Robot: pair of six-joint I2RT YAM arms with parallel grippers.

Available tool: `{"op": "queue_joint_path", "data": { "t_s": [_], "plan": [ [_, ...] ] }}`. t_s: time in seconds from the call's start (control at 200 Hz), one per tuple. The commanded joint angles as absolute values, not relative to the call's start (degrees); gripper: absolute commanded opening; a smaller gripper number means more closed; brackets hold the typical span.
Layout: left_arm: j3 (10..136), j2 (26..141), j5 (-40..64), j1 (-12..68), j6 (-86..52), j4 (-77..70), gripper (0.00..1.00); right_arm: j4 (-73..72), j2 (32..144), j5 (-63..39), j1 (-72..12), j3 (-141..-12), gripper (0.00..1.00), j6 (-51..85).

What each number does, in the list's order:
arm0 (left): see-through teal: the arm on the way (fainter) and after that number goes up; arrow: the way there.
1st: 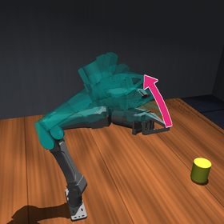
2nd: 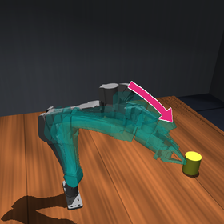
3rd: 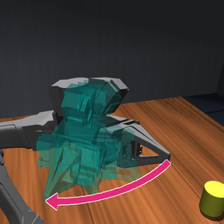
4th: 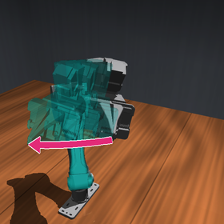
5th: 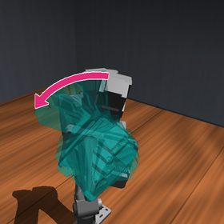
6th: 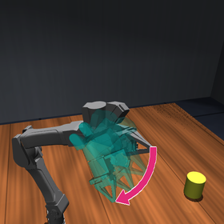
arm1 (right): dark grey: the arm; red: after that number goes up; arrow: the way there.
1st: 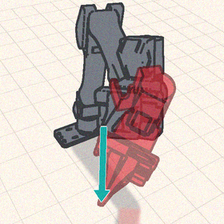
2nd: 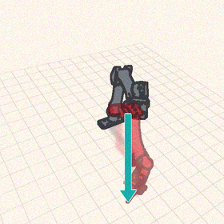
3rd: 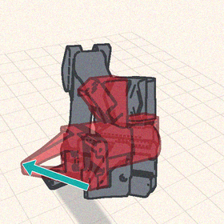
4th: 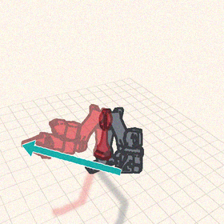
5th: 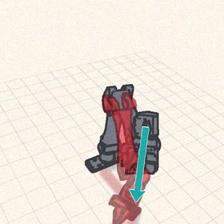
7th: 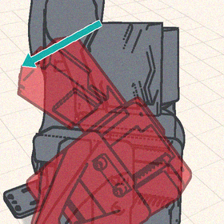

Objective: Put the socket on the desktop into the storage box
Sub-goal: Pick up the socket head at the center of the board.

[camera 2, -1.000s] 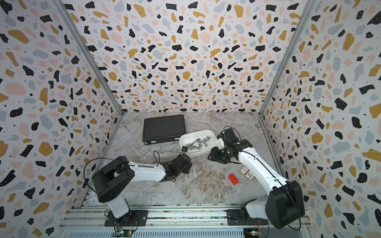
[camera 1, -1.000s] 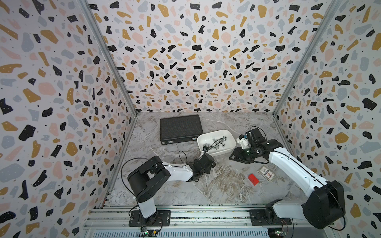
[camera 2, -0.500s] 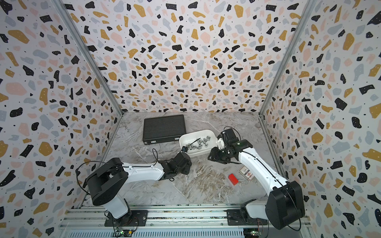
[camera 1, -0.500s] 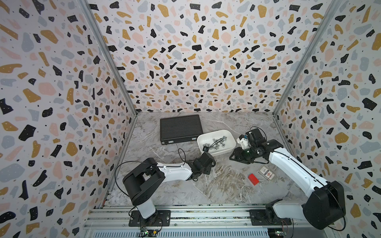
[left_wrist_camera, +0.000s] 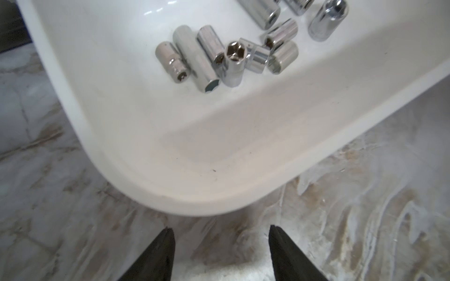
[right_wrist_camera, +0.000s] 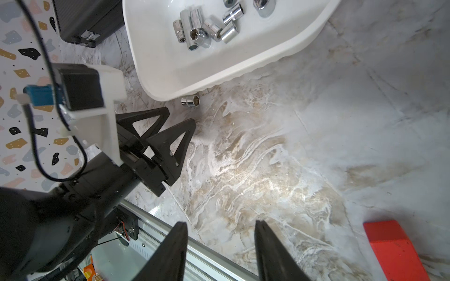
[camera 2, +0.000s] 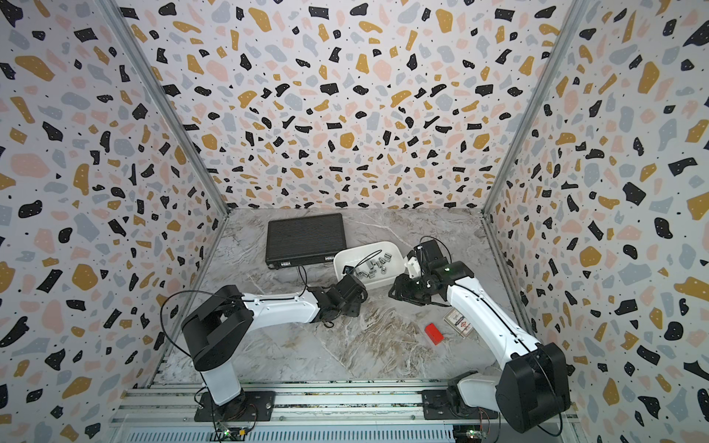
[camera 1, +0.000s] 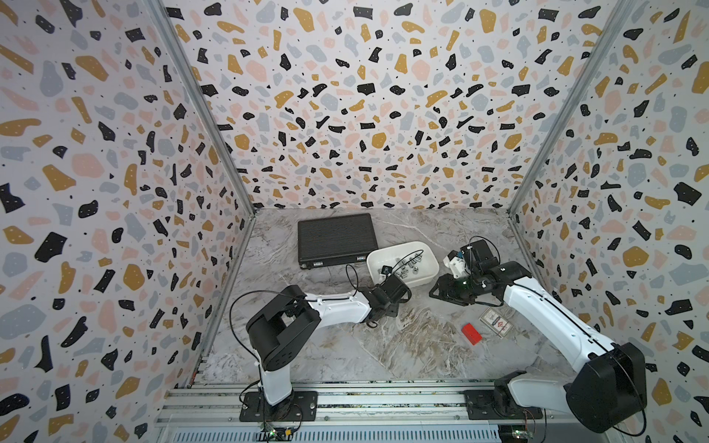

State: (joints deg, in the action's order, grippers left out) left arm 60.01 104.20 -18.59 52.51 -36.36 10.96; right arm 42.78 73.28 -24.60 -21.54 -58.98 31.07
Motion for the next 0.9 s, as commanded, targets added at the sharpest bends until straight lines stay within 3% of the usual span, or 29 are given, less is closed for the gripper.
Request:
{"op": "queue_joint_path", "data": {
  "t_s": [0.0,0.41,0.896],
  "plan": [
    [61.6,105.1,-21.1,52.2,-37.5,11.4,0.68,43.0,71.9,-24.8,-21.1,-58.7,0.50,30.6],
    [62.8,109.0,-22.6,52.1,-37.3,7.1,0.70,43.1,72.0,-25.3,-20.3,-58.3,0.50,30.5],
    [64.5,113.1,-24.3,51.6,-37.7,5.1,0.60,43.0,72.4,-25.6,-20.0,-58.1,0.50,30.6]
  ]
}}
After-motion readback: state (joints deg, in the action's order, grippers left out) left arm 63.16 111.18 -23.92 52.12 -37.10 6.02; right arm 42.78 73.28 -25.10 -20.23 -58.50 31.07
